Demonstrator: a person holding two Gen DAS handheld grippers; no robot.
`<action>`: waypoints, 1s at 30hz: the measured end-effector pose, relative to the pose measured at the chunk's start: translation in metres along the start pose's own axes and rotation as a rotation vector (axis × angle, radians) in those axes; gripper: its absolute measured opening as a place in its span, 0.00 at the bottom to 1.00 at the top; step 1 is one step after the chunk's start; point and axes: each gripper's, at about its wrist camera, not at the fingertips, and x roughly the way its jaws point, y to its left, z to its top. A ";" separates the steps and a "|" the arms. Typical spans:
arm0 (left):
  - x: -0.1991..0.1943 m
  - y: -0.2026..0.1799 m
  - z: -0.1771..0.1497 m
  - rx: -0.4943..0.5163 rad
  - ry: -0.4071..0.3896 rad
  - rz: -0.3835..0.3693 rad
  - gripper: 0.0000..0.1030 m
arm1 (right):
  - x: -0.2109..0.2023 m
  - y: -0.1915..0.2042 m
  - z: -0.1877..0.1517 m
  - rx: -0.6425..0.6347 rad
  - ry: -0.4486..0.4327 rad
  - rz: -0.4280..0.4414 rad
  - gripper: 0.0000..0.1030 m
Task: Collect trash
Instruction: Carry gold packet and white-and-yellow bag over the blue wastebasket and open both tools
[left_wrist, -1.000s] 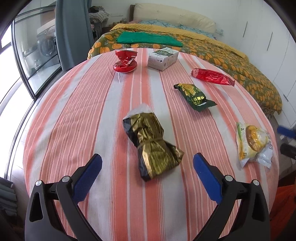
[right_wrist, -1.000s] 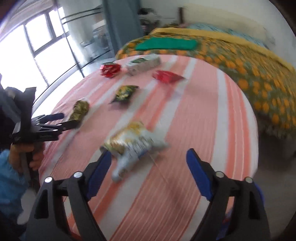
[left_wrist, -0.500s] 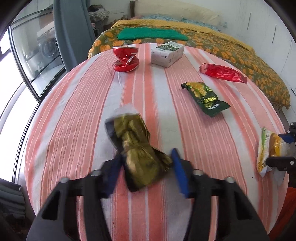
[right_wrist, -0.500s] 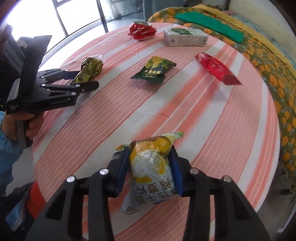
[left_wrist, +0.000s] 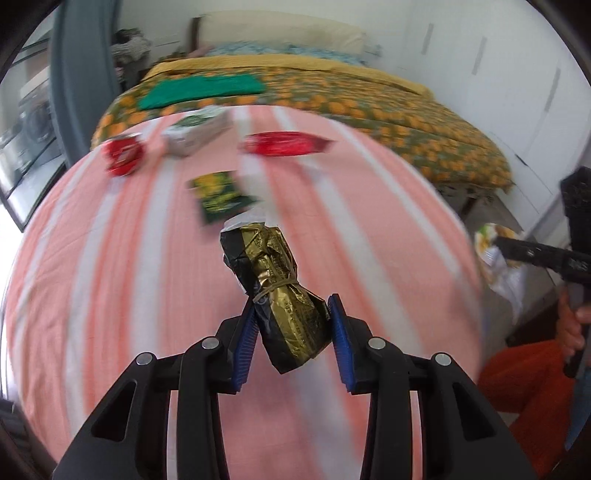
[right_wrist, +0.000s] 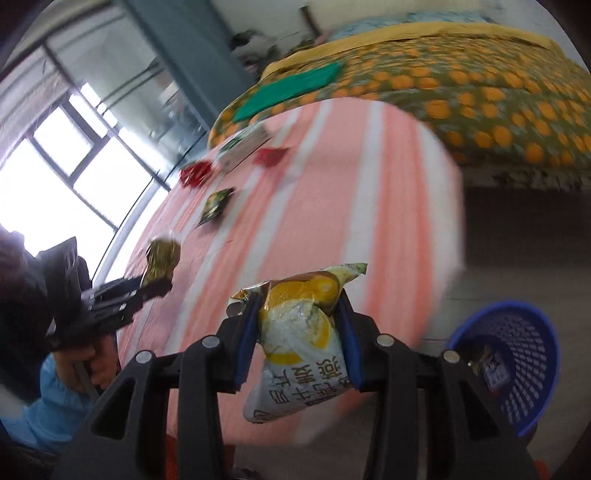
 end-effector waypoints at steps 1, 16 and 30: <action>0.001 -0.020 0.002 0.020 0.001 -0.036 0.36 | -0.013 -0.019 -0.003 0.020 -0.013 -0.034 0.38; 0.086 -0.270 0.005 0.246 0.165 -0.332 0.36 | -0.049 -0.169 -0.049 0.103 -0.033 -0.479 0.38; 0.218 -0.332 -0.010 0.304 0.239 -0.301 0.65 | -0.055 -0.242 -0.056 0.293 -0.086 -0.453 0.73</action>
